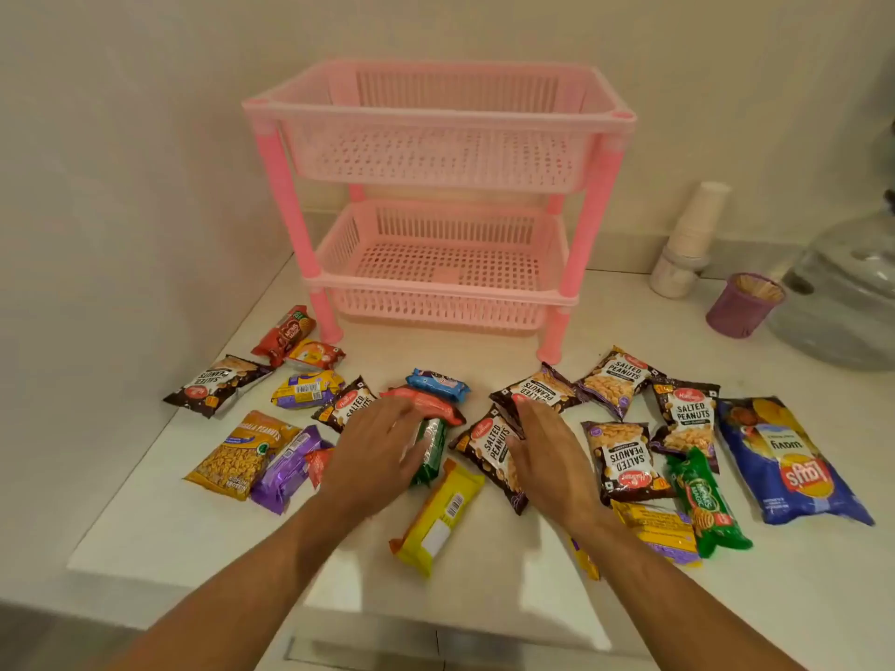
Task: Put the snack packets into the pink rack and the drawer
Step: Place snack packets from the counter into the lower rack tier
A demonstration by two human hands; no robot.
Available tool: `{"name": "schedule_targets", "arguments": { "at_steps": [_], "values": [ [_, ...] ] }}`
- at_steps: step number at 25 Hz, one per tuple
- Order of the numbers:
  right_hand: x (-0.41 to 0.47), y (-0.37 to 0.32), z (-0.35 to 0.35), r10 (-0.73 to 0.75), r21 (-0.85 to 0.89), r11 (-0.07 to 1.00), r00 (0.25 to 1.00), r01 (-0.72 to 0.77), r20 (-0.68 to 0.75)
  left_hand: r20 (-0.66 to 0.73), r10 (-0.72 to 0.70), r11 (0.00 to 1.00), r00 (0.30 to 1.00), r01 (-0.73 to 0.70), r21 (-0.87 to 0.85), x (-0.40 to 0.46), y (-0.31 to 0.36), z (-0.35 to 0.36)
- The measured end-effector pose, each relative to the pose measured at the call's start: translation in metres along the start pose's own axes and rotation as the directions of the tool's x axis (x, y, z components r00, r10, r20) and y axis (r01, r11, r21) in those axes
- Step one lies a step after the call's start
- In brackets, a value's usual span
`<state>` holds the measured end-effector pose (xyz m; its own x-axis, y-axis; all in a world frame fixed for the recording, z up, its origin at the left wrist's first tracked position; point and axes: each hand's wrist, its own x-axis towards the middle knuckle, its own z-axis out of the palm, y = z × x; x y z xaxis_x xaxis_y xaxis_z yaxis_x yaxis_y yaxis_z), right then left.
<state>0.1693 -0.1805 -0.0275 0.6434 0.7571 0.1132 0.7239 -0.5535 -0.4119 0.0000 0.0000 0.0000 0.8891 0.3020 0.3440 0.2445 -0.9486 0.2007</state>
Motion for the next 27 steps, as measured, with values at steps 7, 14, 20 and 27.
{"name": "schedule_targets", "arguments": {
  "at_steps": [7, 14, 20, 27],
  "values": [
    [-0.002, -0.004, 0.006, 0.193, 0.018, 0.980, 0.967, -0.199, 0.163, 0.238, -0.074, 0.996, 0.968, 0.083, -0.026, -0.026, 0.038, 0.023],
    [0.007, 0.000, 0.004, 0.285, 0.102, 0.940, 0.912, -0.326, 0.295, 0.399, -0.257, 0.965, 0.880, 0.214, 0.149, -0.046, 0.065, 0.038],
    [0.008, -0.001, 0.004, 0.311, 0.207, 0.891, 0.877, -0.403, 0.367, 0.404, -0.409, 0.908, 0.818, 0.408, 0.094, -0.046, 0.074, 0.040],
    [0.010, -0.009, -0.015, 0.263, 0.491, 0.794, 0.931, -0.358, 0.254, 0.321, -0.544, 0.696, 0.775, 0.631, -0.343, -0.039, 0.072, 0.012]
  ]
}}
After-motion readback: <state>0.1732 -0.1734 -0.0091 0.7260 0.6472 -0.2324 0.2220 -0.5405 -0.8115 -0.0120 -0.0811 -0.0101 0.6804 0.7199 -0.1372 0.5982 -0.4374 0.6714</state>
